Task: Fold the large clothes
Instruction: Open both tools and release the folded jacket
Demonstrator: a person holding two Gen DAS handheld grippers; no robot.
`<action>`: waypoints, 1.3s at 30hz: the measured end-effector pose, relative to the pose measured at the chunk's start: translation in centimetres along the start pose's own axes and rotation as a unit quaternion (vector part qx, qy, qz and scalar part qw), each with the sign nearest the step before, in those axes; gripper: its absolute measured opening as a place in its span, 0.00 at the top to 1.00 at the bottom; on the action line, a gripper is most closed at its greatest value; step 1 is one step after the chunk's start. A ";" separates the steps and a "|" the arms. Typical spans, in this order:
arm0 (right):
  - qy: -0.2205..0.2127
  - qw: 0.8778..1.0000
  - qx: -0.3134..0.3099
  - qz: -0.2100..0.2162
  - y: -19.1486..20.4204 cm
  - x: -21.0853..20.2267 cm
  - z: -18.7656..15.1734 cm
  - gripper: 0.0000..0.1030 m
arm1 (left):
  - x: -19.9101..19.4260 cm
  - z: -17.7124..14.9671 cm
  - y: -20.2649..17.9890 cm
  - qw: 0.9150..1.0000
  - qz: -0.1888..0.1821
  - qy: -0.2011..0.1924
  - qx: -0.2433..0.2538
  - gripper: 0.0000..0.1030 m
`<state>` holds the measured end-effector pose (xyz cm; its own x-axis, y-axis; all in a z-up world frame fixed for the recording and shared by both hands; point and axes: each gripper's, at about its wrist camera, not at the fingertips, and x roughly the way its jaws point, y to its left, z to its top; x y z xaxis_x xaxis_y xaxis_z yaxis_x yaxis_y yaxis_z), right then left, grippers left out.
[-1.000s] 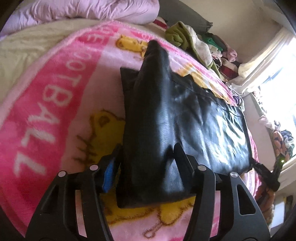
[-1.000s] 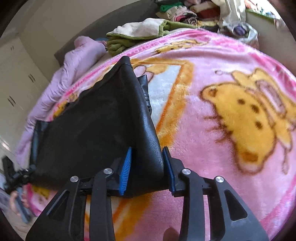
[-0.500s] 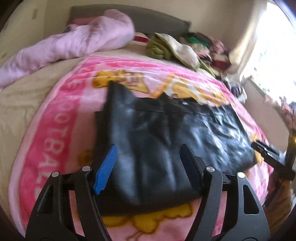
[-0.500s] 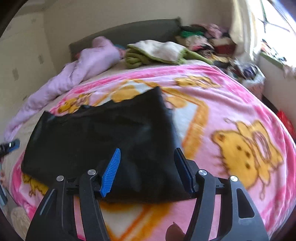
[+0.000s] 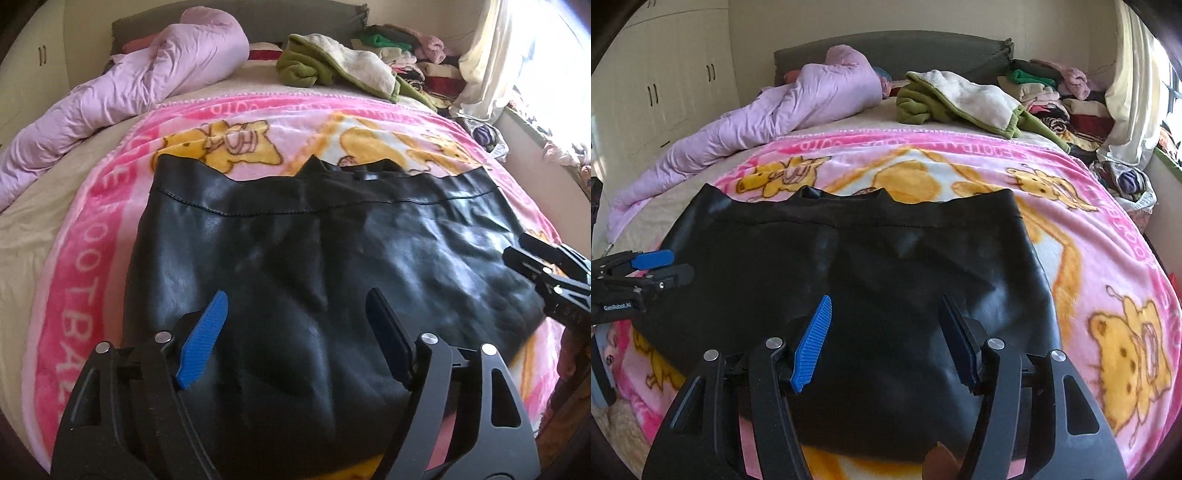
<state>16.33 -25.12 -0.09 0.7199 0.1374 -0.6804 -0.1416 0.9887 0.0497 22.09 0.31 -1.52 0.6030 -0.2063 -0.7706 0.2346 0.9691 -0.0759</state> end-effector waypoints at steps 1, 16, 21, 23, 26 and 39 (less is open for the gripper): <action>0.000 1.000 0.001 0.001 0.0 0.2 0.2 0.41 | 0.4 0.2 0.3 1.000 0.005 0.003 -0.001 0.31; 0.081 0.992 0.090 -0.021 -6.7 8.3 1.4 0.32 | 4.0 1.0 3.0 0.999 0.017 0.023 -0.016 0.31; 0.083 0.992 0.086 -0.030 -6.1 8.4 1.3 0.32 | 3.5 0.8 2.8 1.000 0.018 0.015 -0.014 0.31; 0.074 0.993 0.087 -0.034 -5.8 7.9 1.4 0.32 | 3.1 0.8 2.7 1.000 0.020 0.014 -0.013 0.31; 0.056 0.994 0.088 -0.034 -5.2 6.3 1.5 0.31 | 2.0 0.7 3.0 1.000 0.008 0.007 -0.025 0.29; 0.002 0.998 0.043 0.042 1.4 0.1 0.4 0.29 | -1.9 -0.6 6.2 0.997 0.019 -0.025 -0.075 0.10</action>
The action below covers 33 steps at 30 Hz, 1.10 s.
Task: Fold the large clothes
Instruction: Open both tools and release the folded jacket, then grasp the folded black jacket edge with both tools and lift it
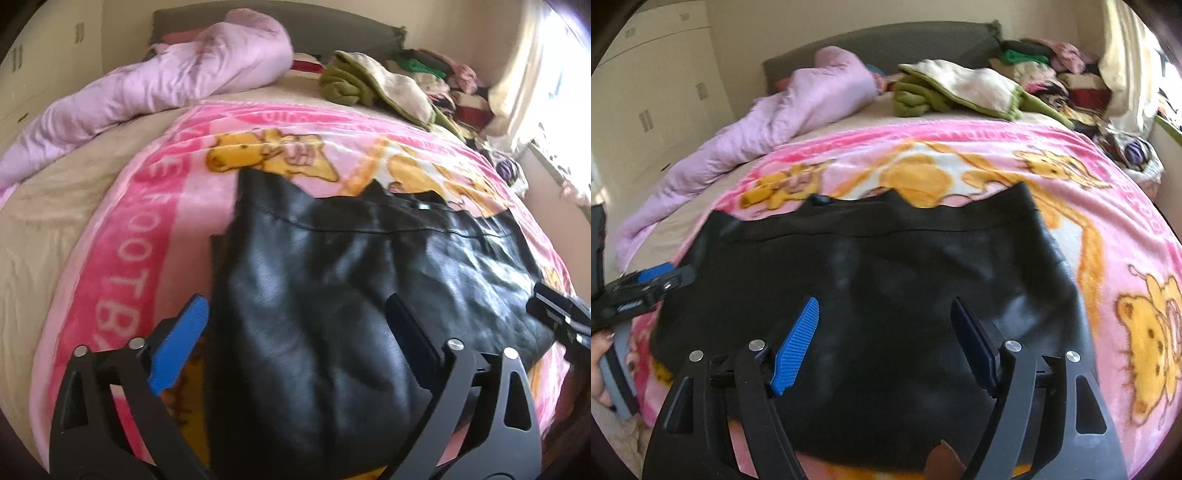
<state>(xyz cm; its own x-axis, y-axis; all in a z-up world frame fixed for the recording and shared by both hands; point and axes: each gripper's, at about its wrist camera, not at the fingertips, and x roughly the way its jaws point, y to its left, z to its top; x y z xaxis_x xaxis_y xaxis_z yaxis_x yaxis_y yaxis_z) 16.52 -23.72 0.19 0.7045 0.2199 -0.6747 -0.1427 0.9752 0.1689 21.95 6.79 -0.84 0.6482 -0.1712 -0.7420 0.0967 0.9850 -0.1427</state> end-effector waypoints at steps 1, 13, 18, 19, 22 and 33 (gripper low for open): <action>0.002 1.000 -0.009 0.012 0.9 -0.1 -0.2 0.30 | 0.1 -0.2 0.6 1.000 0.002 0.001 -0.010 0.09; 0.039 0.995 -0.068 0.060 6.6 1.2 -2.4 0.71 | 4.6 -3.2 6.7 0.980 -0.109 0.071 -0.149 0.12; 0.073 0.993 -0.084 0.042 7.5 3.2 -3.6 0.81 | 5.2 -3.2 6.5 0.965 -0.183 0.077 -0.171 0.58; 0.079 0.993 -0.083 0.038 7.5 3.9 -4.1 0.81 | 5.1 -3.2 6.2 0.967 -0.179 0.074 -0.167 0.61; 0.076 0.993 -0.086 0.026 7.6 4.9 -4.9 0.81 | 4.0 -3.0 5.5 0.971 -0.172 0.060 -0.155 0.70; 0.048 0.993 -0.075 0.073 7.6 -0.5 -5.7 0.84 | -1.6 -0.3 2.2 0.973 -0.204 0.001 -0.111 0.79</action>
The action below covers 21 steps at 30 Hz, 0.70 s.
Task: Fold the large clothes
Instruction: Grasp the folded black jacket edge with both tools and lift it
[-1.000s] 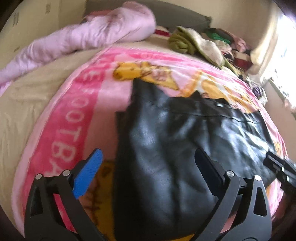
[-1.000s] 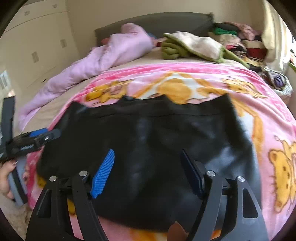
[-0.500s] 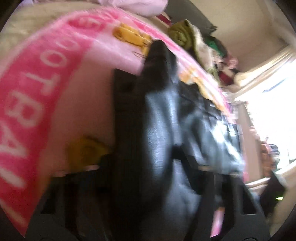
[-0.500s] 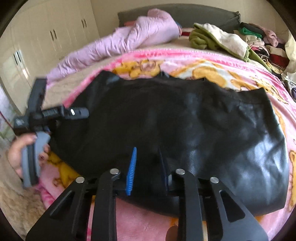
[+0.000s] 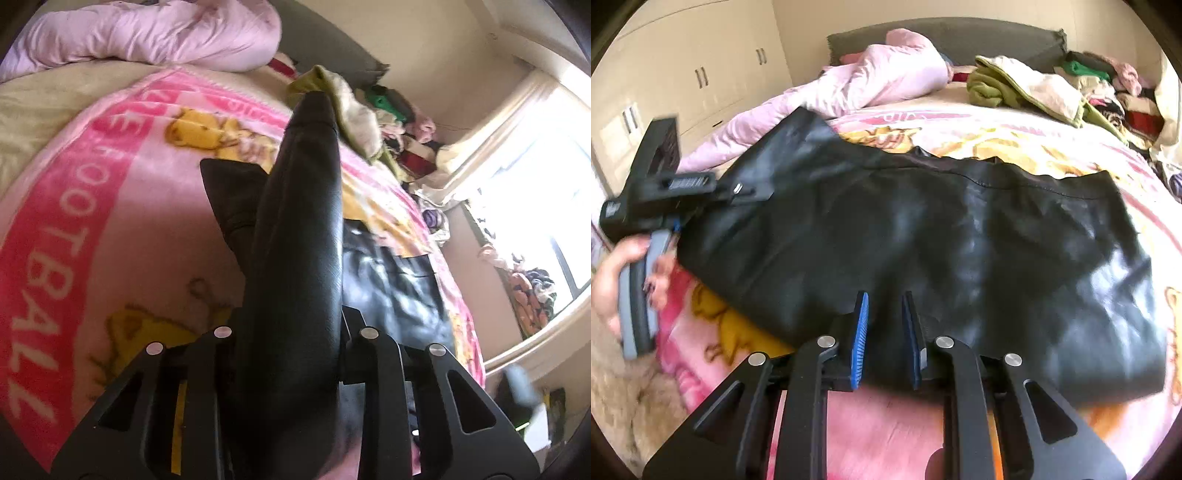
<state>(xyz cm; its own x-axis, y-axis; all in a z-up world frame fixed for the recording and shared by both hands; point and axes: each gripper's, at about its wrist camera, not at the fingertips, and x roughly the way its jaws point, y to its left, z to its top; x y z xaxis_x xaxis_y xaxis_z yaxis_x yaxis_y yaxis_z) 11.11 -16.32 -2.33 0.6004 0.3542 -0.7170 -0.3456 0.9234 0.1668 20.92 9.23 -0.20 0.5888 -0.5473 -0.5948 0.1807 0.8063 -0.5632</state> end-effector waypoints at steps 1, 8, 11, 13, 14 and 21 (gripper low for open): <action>0.025 1.000 0.009 0.007 0.1 0.6 -0.8 0.84 | 0.1 0.1 -0.4 1.000 -0.002 0.001 0.003 0.79; 0.049 0.999 -0.016 0.000 0.6 2.6 -1.7 0.85 | 0.1 0.3 -1.7 1.000 0.005 -0.004 0.016 0.79; 0.007 1.000 -0.014 0.004 -0.8 0.5 1.6 0.85 | 0.0 0.5 -2.4 1.000 0.006 -0.003 0.026 0.79; -0.025 1.000 -0.012 -0.014 -1.9 0.2 4.5 0.85 | 0.0 0.7 -2.9 1.000 0.003 -0.003 0.029 0.79; -0.031 0.999 -0.004 -0.012 -2.7 0.9 6.2 0.85 | -0.1 0.7 -3.2 1.000 0.002 -0.003 0.031 0.79; 0.024 0.999 0.018 -0.032 -5.9 8.7 10.8 0.86 | 0.6 1.5 -4.5 0.999 -0.010 0.004 0.042 0.79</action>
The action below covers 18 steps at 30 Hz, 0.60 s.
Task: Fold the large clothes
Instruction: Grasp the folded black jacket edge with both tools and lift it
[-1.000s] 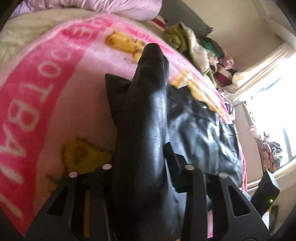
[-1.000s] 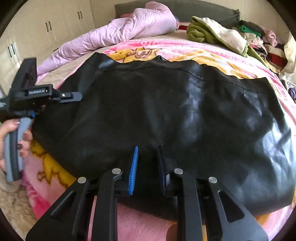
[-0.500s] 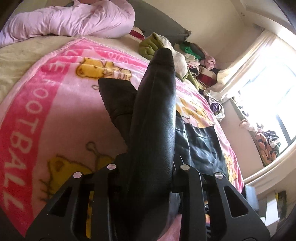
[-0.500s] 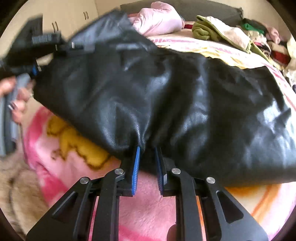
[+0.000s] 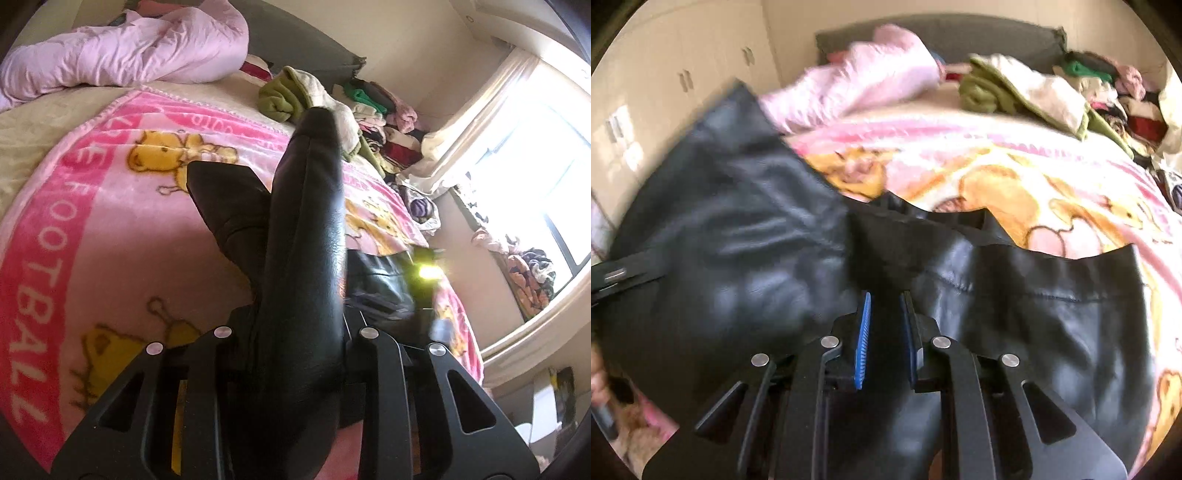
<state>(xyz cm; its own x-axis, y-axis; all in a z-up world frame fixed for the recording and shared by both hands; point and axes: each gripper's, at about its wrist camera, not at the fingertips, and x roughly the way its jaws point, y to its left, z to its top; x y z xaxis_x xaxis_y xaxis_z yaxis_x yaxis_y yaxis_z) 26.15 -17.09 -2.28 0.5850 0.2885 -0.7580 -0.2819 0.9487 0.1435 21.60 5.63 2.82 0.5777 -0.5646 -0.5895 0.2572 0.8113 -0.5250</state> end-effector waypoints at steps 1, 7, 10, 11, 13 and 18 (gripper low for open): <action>0.029 0.999 0.016 0.004 -0.7 2.1 -0.1 0.87 | 0.2 0.1 -0.2 1.000 0.002 -0.001 0.002 0.79; -0.005 0.998 0.048 0.046 -1.5 0.3 -0.5 0.82 | 0.3 1.1 -1.1 1.000 0.000 0.006 0.009 0.79; -0.106 0.992 0.037 0.062 0.2 -7.0 -3.1 0.51 | 0.5 1.2 -1.4 1.000 -0.001 0.012 0.015 0.79; -0.125 0.990 0.030 0.063 0.8 -8.5 -4.1 0.35 | 0.5 1.3 -1.5 1.000 -0.001 0.015 0.015 0.79; -0.161 0.985 -0.003 0.066 3.2 -11.5 -6.6 0.33 | 0.6 1.4 -1.5 1.000 0.000 0.019 0.017 0.79; -0.207 0.972 -0.107 -0.013 10.1 -12.4 -10.9 0.14 | 0.7 1.7 -1.5 0.999 -0.001 0.032 0.016 0.79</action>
<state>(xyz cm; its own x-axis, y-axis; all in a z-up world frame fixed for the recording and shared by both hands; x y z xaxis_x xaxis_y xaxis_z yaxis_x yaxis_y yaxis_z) 7.73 -12.50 1.60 0.8376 0.3352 -0.4314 -0.3896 0.9201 -0.0415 22.93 4.31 4.23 0.5263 -0.5736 -0.6277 0.2835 0.8143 -0.5065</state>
